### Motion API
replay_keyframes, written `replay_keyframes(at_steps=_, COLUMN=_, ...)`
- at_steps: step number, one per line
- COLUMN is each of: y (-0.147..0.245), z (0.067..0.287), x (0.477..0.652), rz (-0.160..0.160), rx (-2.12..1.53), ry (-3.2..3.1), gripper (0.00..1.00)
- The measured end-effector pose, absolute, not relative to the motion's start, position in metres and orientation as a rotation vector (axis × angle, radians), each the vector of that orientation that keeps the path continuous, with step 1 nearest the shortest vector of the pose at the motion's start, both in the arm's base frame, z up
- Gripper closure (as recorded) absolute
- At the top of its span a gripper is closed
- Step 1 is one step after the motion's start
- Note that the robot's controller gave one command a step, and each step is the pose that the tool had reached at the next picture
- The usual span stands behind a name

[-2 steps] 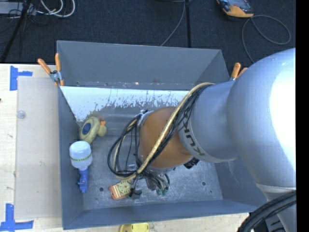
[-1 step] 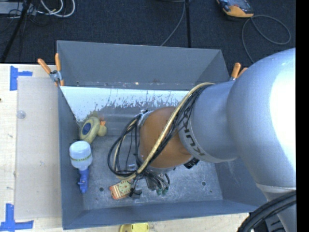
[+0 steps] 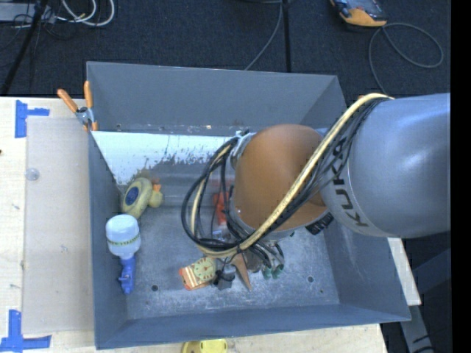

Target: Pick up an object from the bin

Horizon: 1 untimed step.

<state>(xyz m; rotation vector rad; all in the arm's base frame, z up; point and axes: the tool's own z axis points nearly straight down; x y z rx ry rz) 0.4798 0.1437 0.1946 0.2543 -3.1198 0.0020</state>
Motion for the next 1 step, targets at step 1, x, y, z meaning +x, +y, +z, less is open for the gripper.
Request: replay_keyframes(at_steps=1, y=0.1437, z=0.1946, x=0.4797, rz=0.002, rx=0.253, ry=-3.120, gripper=1.00)
